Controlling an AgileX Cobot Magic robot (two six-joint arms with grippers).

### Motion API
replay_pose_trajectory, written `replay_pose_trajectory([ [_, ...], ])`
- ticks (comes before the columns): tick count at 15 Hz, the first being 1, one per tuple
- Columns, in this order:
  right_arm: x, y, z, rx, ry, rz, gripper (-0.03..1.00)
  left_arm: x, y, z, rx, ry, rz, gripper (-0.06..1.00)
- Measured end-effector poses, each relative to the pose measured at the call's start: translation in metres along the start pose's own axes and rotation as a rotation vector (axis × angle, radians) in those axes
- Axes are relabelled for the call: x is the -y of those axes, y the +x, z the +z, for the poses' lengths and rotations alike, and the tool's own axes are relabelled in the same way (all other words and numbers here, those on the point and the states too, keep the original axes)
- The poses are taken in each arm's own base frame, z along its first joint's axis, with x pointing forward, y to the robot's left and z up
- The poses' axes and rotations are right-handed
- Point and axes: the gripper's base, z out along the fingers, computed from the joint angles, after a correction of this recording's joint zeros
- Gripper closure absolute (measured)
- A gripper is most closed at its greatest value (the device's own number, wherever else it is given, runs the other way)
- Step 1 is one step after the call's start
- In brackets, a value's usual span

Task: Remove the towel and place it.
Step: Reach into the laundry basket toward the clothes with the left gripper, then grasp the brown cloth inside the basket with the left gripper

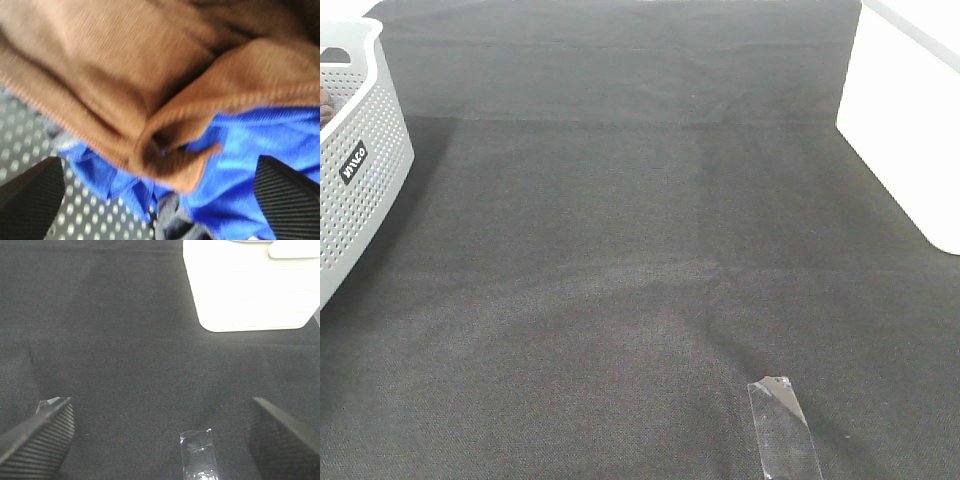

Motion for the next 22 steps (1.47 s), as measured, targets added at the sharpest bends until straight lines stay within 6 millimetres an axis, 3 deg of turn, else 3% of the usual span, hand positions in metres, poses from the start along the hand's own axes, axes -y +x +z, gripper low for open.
replay_pose_trajectory([
  [4, 0.000, 0.000, 0.000, 0.000, 0.000, 0.000, 0.12, 0.002, -0.002, 0.010, -0.008, 0.017, 0.018, 0.00],
  [7, 0.000, 0.000, 0.000, 0.000, 0.000, 0.000, 0.12, 0.003, -0.003, 0.021, -0.018, 0.034, 0.023, 0.07],
  [9, 0.000, 0.000, 0.000, 0.000, 0.000, 0.000, 0.12, 0.001, -0.004, 0.021, 0.001, 0.010, 0.022, 0.28],
  [10, 0.000, 0.000, 0.000, 0.000, 0.000, 0.000, 0.12, 0.000, -0.005, 0.021, 0.008, 0.000, 0.022, 0.57],
  [11, 0.000, 0.000, 0.000, 0.000, 0.000, 0.000, 0.12, 0.000, -0.005, 0.021, 0.004, 0.005, 0.022, 0.76],
  [12, 0.000, 0.000, 0.000, 0.000, 0.000, 0.000, 0.12, 0.002, -0.004, 0.020, -0.010, 0.022, 0.022, 0.89],
  [13, 0.000, 0.000, 0.000, 0.000, 0.000, 0.000, 0.12, 0.004, -0.001, 0.020, -0.034, 0.053, 0.022, 0.94],
  [17, 0.000, 0.000, 0.000, 0.000, 0.000, 0.000, 0.12, 0.009, 0.002, 0.020, -0.071, 0.097, 0.022, 0.94],
  [19, 0.000, 0.000, 0.000, 0.000, 0.000, 0.000, 0.12, 0.006, 0.002, 0.008, -0.059, 0.081, 0.014, 0.94],
  [20, 0.000, 0.000, 0.000, 0.000, 0.000, 0.000, 0.12, 0.002, 0.003, -0.007, -0.045, 0.063, -0.006, 0.94],
  [22, 0.000, 0.000, 0.000, 0.000, 0.000, 0.000, 0.12, -0.008, 0.006, -0.068, 0.041, -0.010, -0.065, 0.94],
])
